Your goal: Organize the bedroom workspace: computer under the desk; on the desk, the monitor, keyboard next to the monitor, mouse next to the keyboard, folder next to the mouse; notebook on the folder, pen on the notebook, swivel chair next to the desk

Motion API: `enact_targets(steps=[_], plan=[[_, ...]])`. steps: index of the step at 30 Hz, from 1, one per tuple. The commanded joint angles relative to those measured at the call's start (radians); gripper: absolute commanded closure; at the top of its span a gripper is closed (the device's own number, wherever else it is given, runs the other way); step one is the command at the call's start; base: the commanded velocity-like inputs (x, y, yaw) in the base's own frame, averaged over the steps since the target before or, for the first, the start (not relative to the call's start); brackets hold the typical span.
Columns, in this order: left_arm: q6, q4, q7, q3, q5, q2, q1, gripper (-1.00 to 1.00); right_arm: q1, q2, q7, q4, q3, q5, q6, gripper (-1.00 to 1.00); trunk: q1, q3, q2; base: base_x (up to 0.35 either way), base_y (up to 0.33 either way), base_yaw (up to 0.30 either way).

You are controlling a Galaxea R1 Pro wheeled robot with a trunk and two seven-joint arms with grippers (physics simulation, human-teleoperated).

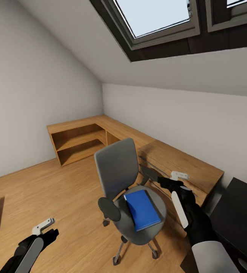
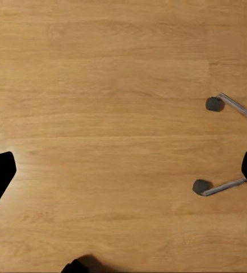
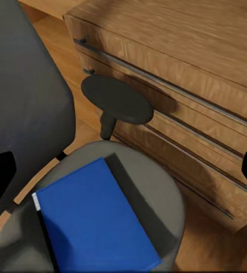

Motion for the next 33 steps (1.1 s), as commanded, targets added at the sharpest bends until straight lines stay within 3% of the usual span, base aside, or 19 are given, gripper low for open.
enact_targets(steps=[1,6,18,33], plan=[[0.002,-0.009,0.003,-0.001,0.010,0.001,-0.002,-1.00,-0.001,0.000,-0.006,0.002,0.000,-0.011,0.004,-1.00,0.000,-0.001,-0.001,0.000,0.000,0.005],[0.003,-0.076,-0.015,-0.004,0.007,-0.001,-0.008,-1.00,-0.001,0.005,-0.001,0.015,0.027,-0.014,0.001,-1.00,0.000,-0.001,-0.001,0.000,0.000,0.001],[0.003,-0.079,-0.013,-0.004,0.009,-0.003,-0.008,-1.00,-0.001,0.005,-0.003,0.016,0.033,-0.014,0.001,-1.00,0.000,-0.001,-0.001,0.000,0.000,0.015],[0.003,-0.079,-0.011,-0.003,0.009,-0.003,-0.008,-1.00,-0.001,0.005,-0.004,0.015,0.034,-0.014,0.000,-1.00,0.000,-0.001,-0.001,0.000,0.000,0.240]])
